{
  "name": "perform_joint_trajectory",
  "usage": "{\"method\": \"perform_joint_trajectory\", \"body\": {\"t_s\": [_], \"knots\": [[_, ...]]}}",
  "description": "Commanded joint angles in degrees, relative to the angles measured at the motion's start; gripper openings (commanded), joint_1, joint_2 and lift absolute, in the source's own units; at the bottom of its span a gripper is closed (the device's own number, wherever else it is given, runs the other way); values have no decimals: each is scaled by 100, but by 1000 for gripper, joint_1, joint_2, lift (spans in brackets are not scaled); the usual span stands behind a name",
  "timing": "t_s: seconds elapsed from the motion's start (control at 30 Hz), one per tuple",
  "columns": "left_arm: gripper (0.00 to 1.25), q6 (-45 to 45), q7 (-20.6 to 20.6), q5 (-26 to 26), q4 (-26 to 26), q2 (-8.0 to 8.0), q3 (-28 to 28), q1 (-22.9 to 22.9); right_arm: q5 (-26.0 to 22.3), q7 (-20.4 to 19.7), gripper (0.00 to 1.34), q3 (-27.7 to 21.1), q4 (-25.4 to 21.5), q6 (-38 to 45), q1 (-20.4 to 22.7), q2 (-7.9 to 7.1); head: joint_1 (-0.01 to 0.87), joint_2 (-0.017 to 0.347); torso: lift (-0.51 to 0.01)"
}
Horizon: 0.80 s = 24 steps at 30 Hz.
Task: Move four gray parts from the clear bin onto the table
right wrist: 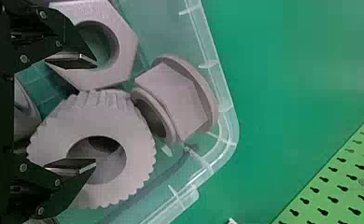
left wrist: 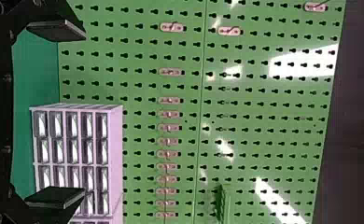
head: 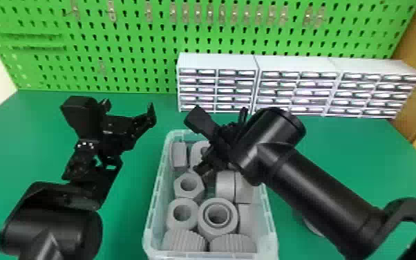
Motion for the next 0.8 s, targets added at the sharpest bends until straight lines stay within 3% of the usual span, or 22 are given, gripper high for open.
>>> {"method": "perform_joint_trajectory", "body": {"t_s": [0.0,0.77], "knots": [[1134,0,-10,0,0,0,10,0,-2,-23,831,-28,140,-139,-25,2,686,26,-50],[1134,0,-45,9,17,0,1,-26,-275,-58,831,-37,905,-1071,-87,46,686,26,-50]]}}
